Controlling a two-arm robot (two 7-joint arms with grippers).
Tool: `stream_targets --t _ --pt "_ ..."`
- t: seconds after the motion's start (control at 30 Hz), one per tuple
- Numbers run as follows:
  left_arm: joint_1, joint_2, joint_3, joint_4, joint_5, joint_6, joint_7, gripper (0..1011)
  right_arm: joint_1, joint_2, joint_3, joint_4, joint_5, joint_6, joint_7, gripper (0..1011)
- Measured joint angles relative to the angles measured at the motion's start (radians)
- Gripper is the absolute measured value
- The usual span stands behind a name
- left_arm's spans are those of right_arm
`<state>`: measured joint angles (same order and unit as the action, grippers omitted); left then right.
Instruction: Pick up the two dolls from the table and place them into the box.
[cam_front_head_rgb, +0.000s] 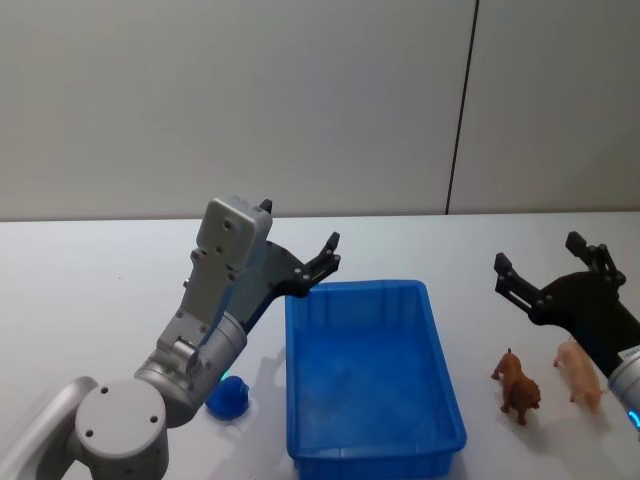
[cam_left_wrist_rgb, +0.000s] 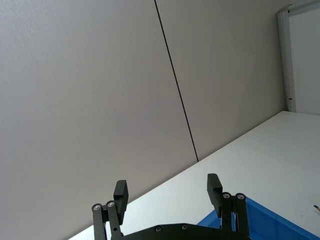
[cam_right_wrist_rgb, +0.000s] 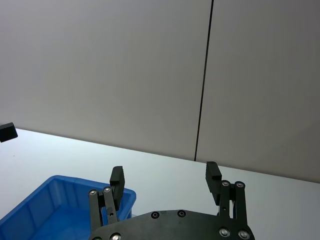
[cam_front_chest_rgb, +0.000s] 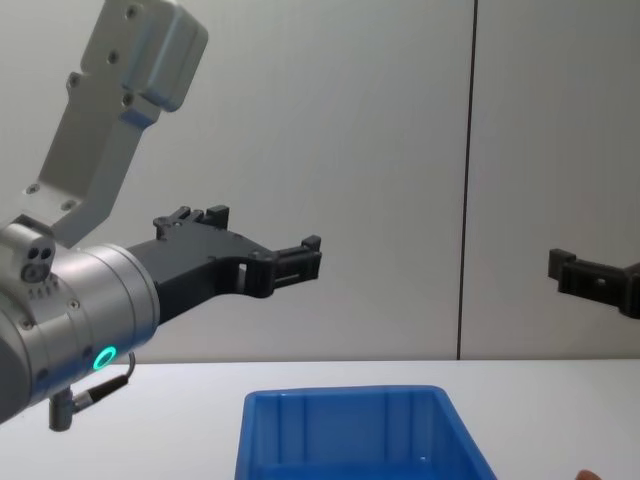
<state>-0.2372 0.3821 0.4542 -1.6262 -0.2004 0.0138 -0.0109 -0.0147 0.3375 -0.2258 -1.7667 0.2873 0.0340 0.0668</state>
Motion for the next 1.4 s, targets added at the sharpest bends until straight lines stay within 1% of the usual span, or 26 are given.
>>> stream_targets --t 0.7,0.93,1.03,1.23,1.4 --pt "0.000 0.000 0.000 0.000 0.000 0.000 0.000 1000 0.000 0.000 0.000 0.001 0.000 0.000 0.001 1001" --pt "0.000 0.000 0.000 0.000 0.000 0.000 0.000 1001 0.009 0.008 0.009 0.015 0.002 0.003 0.022 1001" --pt "0.000 0.000 0.000 0.000 0.000 0.000 0.000 1001 0.011 0.015 0.014 0.021 0.003 0.009 0.032 1001" --pt "0.000 0.000 0.000 0.000 0.000 0.000 0.000 1000 0.012 0.036 0.029 0.035 0.007 0.040 0.057 1001" --pt "0.000 0.000 0.000 0.000 0.000 0.000 0.000 1001 0.005 0.059 0.043 0.045 0.012 0.080 0.077 1001"
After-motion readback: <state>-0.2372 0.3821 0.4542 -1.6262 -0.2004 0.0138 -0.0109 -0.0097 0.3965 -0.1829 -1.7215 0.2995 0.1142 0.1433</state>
